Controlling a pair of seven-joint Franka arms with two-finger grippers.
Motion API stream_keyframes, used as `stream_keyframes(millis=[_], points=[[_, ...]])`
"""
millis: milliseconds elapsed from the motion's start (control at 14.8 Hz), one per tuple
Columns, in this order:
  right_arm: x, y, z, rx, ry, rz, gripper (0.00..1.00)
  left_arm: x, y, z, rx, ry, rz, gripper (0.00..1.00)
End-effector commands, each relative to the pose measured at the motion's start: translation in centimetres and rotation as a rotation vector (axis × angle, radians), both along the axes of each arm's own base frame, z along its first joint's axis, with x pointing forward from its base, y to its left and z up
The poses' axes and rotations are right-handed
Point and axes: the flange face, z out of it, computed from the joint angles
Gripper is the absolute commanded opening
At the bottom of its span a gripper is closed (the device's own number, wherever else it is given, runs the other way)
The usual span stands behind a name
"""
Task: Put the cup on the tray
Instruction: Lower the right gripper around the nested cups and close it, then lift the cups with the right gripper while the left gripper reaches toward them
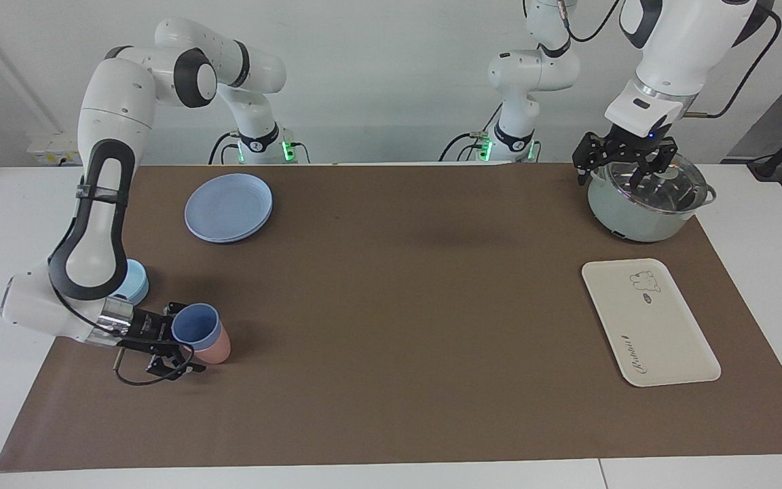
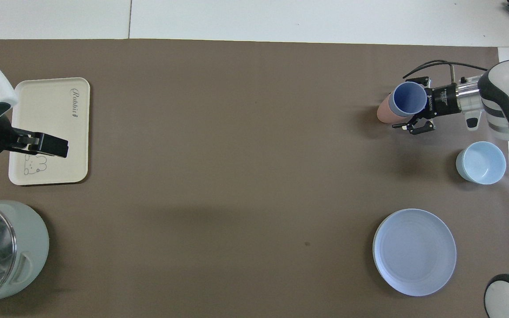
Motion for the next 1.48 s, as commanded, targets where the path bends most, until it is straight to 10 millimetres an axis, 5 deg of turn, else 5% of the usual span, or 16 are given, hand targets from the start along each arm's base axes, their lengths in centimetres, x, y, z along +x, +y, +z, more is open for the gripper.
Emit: stream_keyframes(millis=[0,404,472,539,606,674,1078,1415], points=[[-1.2,0.1,0.1,0.04,-0.016,-0.01,1.0,-0.7,0.4,0.4,-0.013,0.006,0.004,1.0],[-1.2,0.5,0.6,0.073,-0.014,0.0,1.0,-0.7,0.4,0.4,-0.013,0.006,0.004,1.0],[-1.2,0.4,0.8,0.079,-0.017,-0.005,0.92,-0.7,0.4,0.4,-0.013,0.006,0.004,1.0],[-1.1,0.6,1.3,0.078,-0.022,-0.001,0.74,-0.7,0.4,0.4,-0.013,0.006,0.004,1.0],[-1.1,0.6,1.8,0.08,-0.026,0.003,0.15,-0.7,0.4,0.4,-0.013,0.006,0.004,1.0],[-1.0,1.5,2.6,0.078,-0.035,0.015,0.0,-0.7,0.4,0.4,-0.013,0.006,0.004,1.0],[-2.3,5.4,6.8,0.063,-0.04,0.05,0.0,-0.7,0.4,0.4,-0.013,0.006,0.004,1.0],[-4.0,14.3,10.3,0.009,-0.041,0.053,0.0,-0.7,0.4,0.4,-0.013,0.006,0.004,1.0]])
